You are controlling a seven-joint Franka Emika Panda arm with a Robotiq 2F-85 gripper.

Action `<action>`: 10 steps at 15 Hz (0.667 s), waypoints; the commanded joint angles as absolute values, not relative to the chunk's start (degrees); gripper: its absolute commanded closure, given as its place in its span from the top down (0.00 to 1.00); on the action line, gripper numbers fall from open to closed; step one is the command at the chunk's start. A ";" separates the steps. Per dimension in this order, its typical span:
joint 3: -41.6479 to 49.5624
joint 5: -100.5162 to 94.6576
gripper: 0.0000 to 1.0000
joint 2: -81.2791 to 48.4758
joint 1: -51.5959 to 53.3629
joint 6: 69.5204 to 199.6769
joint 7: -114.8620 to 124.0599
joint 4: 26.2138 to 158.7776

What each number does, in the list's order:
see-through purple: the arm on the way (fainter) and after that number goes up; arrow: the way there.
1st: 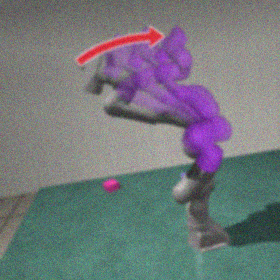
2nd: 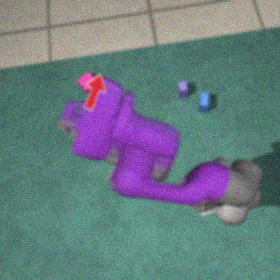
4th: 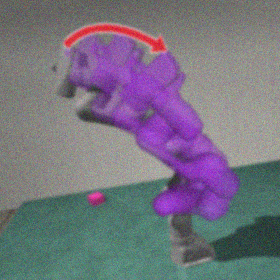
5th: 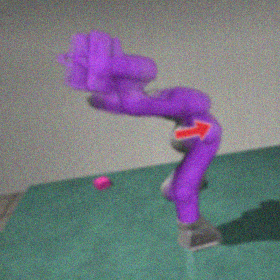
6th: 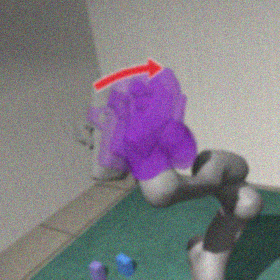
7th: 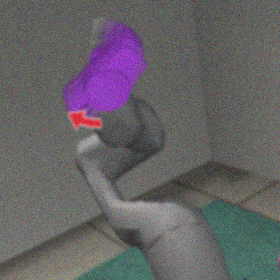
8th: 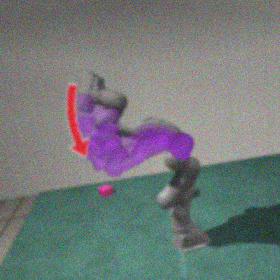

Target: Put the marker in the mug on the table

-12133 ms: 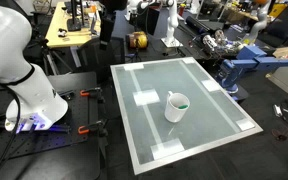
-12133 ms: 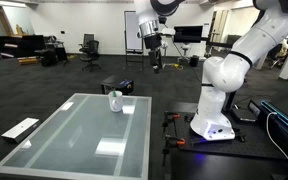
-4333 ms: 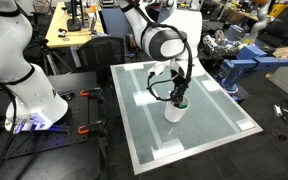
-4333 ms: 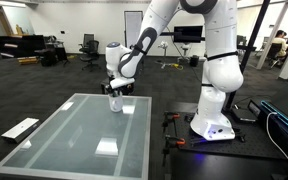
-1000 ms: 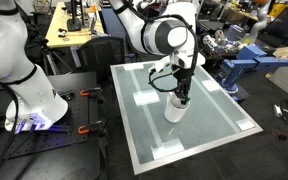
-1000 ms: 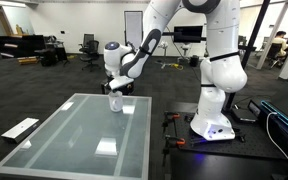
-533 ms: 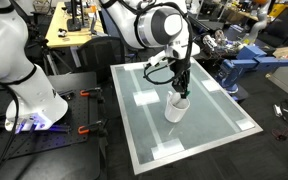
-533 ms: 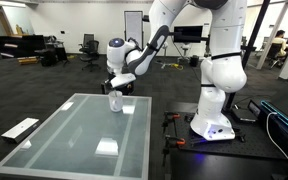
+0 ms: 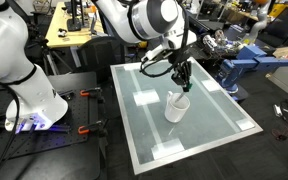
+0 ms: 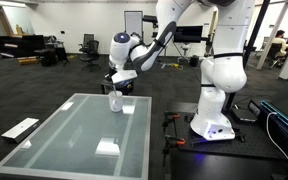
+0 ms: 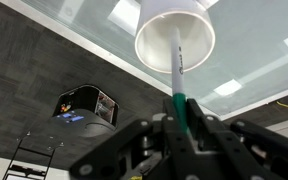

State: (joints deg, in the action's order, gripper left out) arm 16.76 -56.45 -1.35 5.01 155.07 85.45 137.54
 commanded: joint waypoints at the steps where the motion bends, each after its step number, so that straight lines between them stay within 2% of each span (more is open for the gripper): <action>1: 16.95 -60.60 0.04 2.67 4.91 156.04 89.84 139.50; 10: 16.49 -61.08 0.04 5.85 5.30 157.40 91.23 139.43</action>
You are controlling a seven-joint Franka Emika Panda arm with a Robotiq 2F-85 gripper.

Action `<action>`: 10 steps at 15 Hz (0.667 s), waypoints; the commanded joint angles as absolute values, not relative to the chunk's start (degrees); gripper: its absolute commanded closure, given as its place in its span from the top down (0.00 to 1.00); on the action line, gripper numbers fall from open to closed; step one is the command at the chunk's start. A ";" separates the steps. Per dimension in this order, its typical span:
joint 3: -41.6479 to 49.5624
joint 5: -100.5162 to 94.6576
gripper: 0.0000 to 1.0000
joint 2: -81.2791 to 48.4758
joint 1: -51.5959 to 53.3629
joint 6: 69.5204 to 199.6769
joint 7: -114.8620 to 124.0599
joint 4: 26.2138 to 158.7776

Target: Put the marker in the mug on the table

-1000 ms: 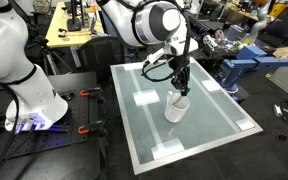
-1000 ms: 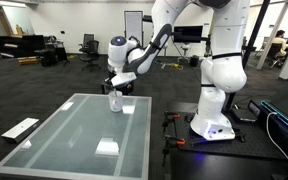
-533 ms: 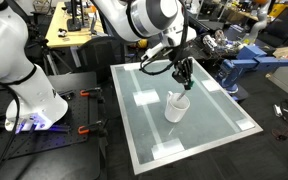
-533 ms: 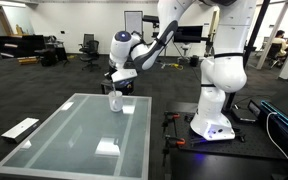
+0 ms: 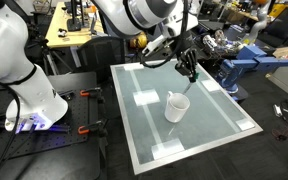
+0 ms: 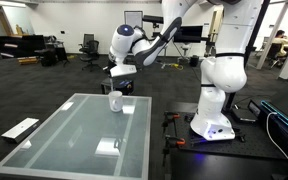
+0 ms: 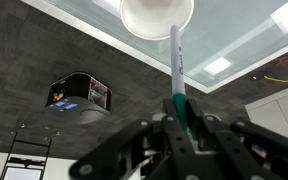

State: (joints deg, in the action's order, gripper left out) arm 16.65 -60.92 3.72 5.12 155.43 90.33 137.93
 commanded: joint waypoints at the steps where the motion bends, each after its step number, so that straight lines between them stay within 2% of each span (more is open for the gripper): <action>1: 16.45 -60.65 0.04 5.98 5.40 157.98 90.74 139.48; 10: 15.65 -52.83 0.04 5.32 7.93 162.46 83.09 139.99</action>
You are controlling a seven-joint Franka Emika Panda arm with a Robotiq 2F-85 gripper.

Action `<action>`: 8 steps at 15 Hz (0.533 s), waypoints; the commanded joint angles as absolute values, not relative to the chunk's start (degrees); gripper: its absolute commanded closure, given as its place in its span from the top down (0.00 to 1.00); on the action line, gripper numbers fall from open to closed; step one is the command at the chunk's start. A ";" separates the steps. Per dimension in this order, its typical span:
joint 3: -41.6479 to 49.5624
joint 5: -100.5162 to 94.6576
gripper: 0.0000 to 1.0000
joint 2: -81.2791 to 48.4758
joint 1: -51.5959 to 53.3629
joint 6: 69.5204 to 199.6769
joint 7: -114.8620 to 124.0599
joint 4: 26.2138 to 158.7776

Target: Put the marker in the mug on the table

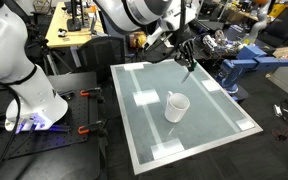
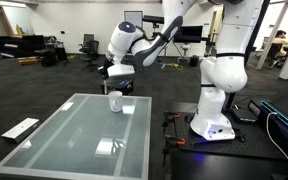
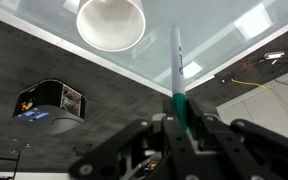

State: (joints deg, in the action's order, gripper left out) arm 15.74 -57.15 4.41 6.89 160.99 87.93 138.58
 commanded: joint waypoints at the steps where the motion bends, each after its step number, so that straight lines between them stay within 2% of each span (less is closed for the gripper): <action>1: 15.60 -50.89 0.04 5.19 8.41 162.29 81.14 140.04; 7: 15.56 -35.12 0.04 4.47 11.88 159.52 63.46 139.46; 8: 9.57 -31.31 0.04 4.05 6.61 159.04 59.37 139.14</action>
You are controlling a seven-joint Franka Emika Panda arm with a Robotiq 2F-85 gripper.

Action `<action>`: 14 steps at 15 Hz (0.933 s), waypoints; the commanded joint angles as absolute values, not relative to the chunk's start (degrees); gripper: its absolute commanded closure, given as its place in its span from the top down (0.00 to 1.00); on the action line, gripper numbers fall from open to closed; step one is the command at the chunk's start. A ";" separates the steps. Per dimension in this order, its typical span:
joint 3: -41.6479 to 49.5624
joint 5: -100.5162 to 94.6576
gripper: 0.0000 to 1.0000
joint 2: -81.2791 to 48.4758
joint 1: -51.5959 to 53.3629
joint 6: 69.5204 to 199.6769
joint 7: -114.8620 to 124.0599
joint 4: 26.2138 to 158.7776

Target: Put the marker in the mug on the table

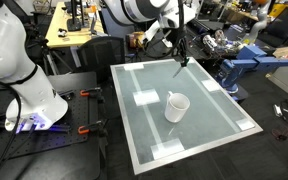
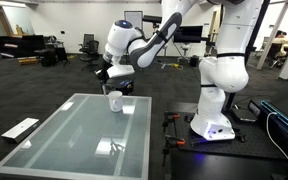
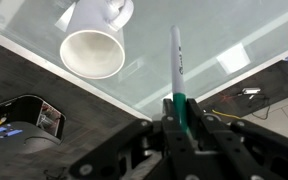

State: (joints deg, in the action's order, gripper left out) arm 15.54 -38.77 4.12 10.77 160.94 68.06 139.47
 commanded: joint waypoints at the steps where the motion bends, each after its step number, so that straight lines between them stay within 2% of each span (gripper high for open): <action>1: 8.56 -28.48 0.04 3.73 6.44 158.33 56.55 138.67; 7: 0.80 -16.54 0.04 0.23 4.56 154.77 47.03 135.15; 14: -3.02 -10.36 0.04 -7.31 6.33 150.31 45.09 128.23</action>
